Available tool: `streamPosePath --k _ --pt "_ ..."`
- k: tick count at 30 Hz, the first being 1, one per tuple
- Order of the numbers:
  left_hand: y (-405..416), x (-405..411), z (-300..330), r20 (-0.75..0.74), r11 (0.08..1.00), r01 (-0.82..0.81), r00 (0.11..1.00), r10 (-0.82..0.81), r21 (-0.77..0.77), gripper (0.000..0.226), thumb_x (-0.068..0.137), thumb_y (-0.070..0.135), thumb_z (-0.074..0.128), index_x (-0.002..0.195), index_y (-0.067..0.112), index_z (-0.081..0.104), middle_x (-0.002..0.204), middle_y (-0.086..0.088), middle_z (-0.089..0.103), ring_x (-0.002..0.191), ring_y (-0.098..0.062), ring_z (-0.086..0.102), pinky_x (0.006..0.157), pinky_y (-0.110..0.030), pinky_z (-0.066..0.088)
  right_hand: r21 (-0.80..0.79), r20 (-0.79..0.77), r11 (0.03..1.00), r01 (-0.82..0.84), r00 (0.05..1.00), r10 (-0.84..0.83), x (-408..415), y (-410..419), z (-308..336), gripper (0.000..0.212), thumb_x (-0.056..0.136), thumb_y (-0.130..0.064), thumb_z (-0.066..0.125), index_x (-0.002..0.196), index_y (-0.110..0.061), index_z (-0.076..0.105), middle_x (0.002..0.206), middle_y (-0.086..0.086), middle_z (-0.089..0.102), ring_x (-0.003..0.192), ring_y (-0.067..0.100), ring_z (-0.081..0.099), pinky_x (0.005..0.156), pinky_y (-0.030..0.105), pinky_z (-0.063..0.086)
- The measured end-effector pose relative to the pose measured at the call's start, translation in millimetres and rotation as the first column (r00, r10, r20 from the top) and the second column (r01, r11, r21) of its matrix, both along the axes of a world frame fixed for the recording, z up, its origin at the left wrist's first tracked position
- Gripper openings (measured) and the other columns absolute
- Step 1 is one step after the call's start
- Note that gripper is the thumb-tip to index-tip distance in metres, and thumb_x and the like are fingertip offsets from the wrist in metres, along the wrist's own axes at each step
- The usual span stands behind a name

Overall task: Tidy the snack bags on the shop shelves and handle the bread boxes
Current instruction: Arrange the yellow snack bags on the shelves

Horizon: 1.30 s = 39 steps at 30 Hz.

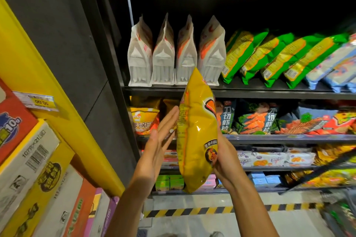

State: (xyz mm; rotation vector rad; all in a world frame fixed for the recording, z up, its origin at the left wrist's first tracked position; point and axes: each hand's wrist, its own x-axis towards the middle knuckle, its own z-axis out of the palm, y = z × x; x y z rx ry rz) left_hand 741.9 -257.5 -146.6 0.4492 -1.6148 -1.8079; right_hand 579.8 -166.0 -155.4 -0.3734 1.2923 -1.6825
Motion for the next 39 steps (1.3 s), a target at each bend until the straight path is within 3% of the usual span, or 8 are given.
streamPosePath --k 6,14,20,23,25,27,30,39 --pt "-5.4 1.9 -5.1 -0.015 0.998 -0.052 0.999 0.051 -0.045 0.065 0.092 0.077 0.048 0.146 0.040 0.055 0.156 0.014 0.042 0.150 -0.011 0.036 0.122 -0.038 0.031 -0.007 -0.034 0.999 0.035 0.999 -0.035 7.1 -3.2 8.3 0.057 0.083 -0.058 0.052 0.125 -0.022 0.068 0.114 0.007 0.078 0.104 0.021 0.076 0.092 0.042 0.060" --pt "-5.6 7.8 -4.9 0.067 0.991 -0.016 0.997 0.026 -0.136 0.069 0.089 0.077 0.054 0.152 0.051 0.040 0.159 0.019 0.042 0.150 -0.011 0.037 0.118 -0.041 0.039 -0.049 -0.143 0.998 0.043 0.989 -0.050 11.3 -5.2 13.3 0.090 0.072 -0.081 0.070 0.145 -0.028 0.058 0.135 -0.001 0.070 0.126 0.019 0.066 0.114 0.051 0.047" --pt "-8.3 4.8 -22.3 0.179 0.997 -0.023 0.983 0.035 -0.071 0.089 0.080 0.067 0.076 0.153 0.058 0.026 0.155 0.020 0.045 0.144 -0.011 0.045 0.113 -0.047 0.046 -0.024 -0.358 0.998 0.054 0.932 -0.060 9.4 -1.0 11.6 0.014 0.099 -0.031 0.063 0.113 -0.036 0.062 0.100 -0.030 0.075 0.092 -0.013 0.069 0.079 0.013 0.056" --pt "-5.9 -1.8 -25.0 0.193 0.992 -0.124 0.973 0.129 -0.038 0.072 0.088 0.059 0.070 0.148 0.057 0.031 0.150 0.032 0.044 0.140 0.012 0.039 0.112 -0.025 0.045 -0.025 -0.407 1.000 -0.007 0.913 -0.004 11.5 4.8 22.1 0.027 0.100 -0.015 0.061 0.100 -0.040 0.052 0.072 -0.049 0.061 0.075 -0.030 0.058 0.063 -0.001 0.045" --pt "-4.0 -3.5 -20.1 0.177 0.977 -0.205 0.965 0.192 0.055 0.058 0.087 0.054 0.061 0.138 0.057 0.033 0.135 0.042 0.043 0.125 0.025 0.041 0.099 -0.007 0.042 -0.045 -0.440 0.999 -0.009 0.898 -0.011 9.3 5.1 23.1 0.012 0.102 -0.030 0.056 0.110 -0.038 0.059 0.087 -0.042 0.069 0.091 -0.021 0.065 0.071 0.004 0.049" --pt "-6.6 -3.5 -22.0 0.140 0.943 -0.276 0.957 0.253 0.185 0.074 0.082 0.067 0.061 0.150 0.050 0.036 0.147 0.032 0.045 0.139 0.006 0.041 0.114 -0.026 0.040 -0.081 -0.496 0.995 -0.049 0.868 0.002 6.8 5.0 24.3 0.039 0.099 -0.054 0.048 0.129 -0.035 0.064 0.118 -0.025 0.073 0.115 -0.001 0.067 0.089 0.016 0.053" --pt "-9.1 -2.5 -23.0 0.109 0.851 -0.387 0.921 0.373 0.357 0.086 0.077 0.069 0.057 0.155 0.039 0.038 0.158 0.012 0.045 0.144 -0.015 0.045 0.120 -0.050 0.037 -0.171 -0.549 0.973 -0.156 0.835 0.037 8.9 8.0 25.5 0.040 0.099 -0.037 0.053 0.137 -0.032 0.065 0.137 -0.015 0.066 0.128 0.008 0.062 0.098 0.024 0.054" --pt "-3.4 -2.0 -16.3 0.128 0.859 -0.407 0.914 0.386 0.311 0.085 0.077 0.068 0.051 0.155 0.037 0.039 0.155 0.009 0.049 0.140 -0.017 0.050 0.117 -0.046 0.042 -0.203 -0.567 0.954 -0.219 0.821 0.068 11.2 10.1 26.4 0.044 0.094 -0.027 0.064 0.134 -0.042 0.066 0.145 -0.012 0.060 0.135 0.015 0.058 0.104 0.031 0.054"
